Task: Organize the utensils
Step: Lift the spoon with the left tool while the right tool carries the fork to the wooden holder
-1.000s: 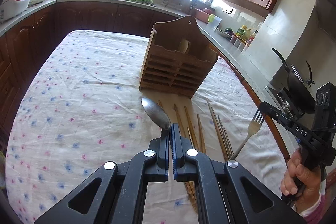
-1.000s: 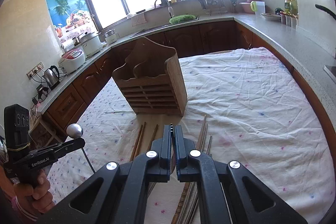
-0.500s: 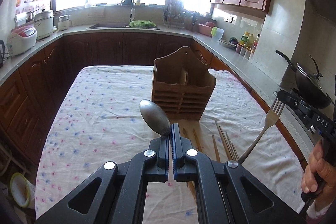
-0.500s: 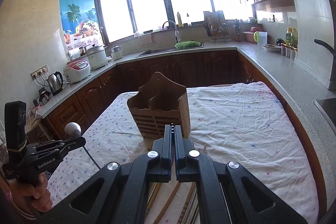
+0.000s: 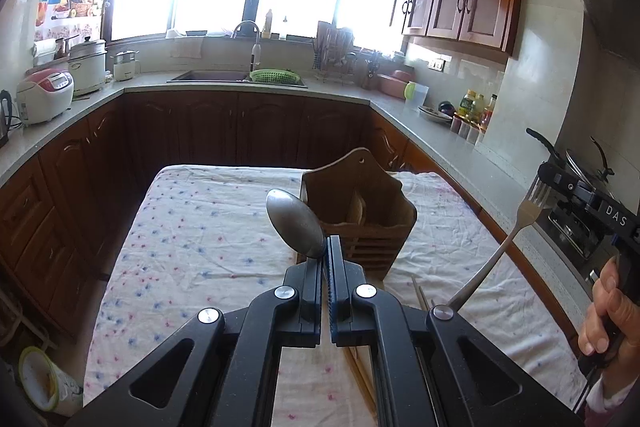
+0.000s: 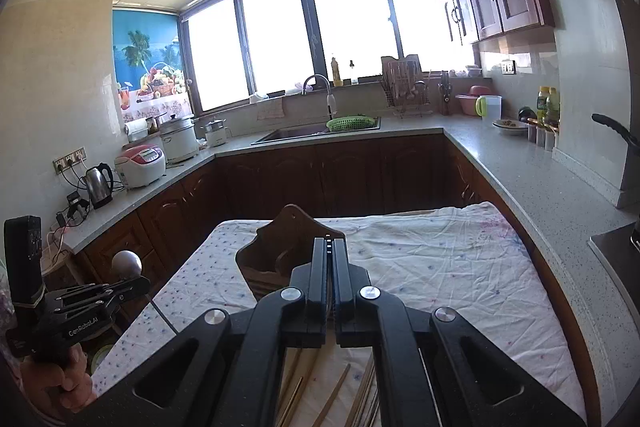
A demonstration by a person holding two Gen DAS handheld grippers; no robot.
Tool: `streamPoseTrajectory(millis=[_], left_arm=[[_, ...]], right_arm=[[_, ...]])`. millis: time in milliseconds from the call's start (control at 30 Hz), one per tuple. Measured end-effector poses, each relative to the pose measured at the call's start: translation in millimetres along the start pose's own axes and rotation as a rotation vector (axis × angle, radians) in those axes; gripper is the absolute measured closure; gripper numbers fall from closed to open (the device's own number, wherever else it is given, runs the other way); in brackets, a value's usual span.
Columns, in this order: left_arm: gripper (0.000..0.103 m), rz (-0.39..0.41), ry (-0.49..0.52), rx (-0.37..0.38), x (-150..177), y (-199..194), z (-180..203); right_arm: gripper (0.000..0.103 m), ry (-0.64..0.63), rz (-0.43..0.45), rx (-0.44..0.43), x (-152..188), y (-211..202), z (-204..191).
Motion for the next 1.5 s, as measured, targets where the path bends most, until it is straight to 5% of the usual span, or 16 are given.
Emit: streamPoseTrajectory(millis=[233,433,733,967,1367,1500], left_arm=[[0.102,0.104,0.022,-0.025,-56.4,19.3,-13.9],[0.102,0.144,0.036,-0.063,-84.9,74.7,-20.5],[0.102,0.030,-0.003,-0.076,-66.0,191.8,-35.4],[0.102,-0.071,-0.036,-0.038,-48.7,238.0,-53.8],[0.101,-0.092,-0.042,-0.034,-62.1,240.4,-64.9],[0.096,-0.102,-0.072,-0.024,-54.7,223.2,-63.8]], right_arm=[[0.101,-0.001,0.090,0.034,-49.0,21.1,1.7],[0.101,-0.052,0.119,0.082,-79.3,63.3,-5.3],[0.101,-0.140,0.038,0.089,-45.1,134.0,-23.7],[0.101,-0.102,-0.076,0.013,-4.5,171.3,-18.3],[0.100,-0.046,-0.137,-0.031,6.1,184.6,-12.5],[0.092,-0.004,-0.146,-0.061,4.8,182.1,-11.8]])
Point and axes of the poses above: each gripper's, at about its wrist camera, not at the fingertips, and y roughly the way its jaws point, z to its right, x to its underside, the point moved 6 cm from there along y, roughly the way its jaws point, and after that the axes turned 7 degrees about x, right-handed, at the moved point
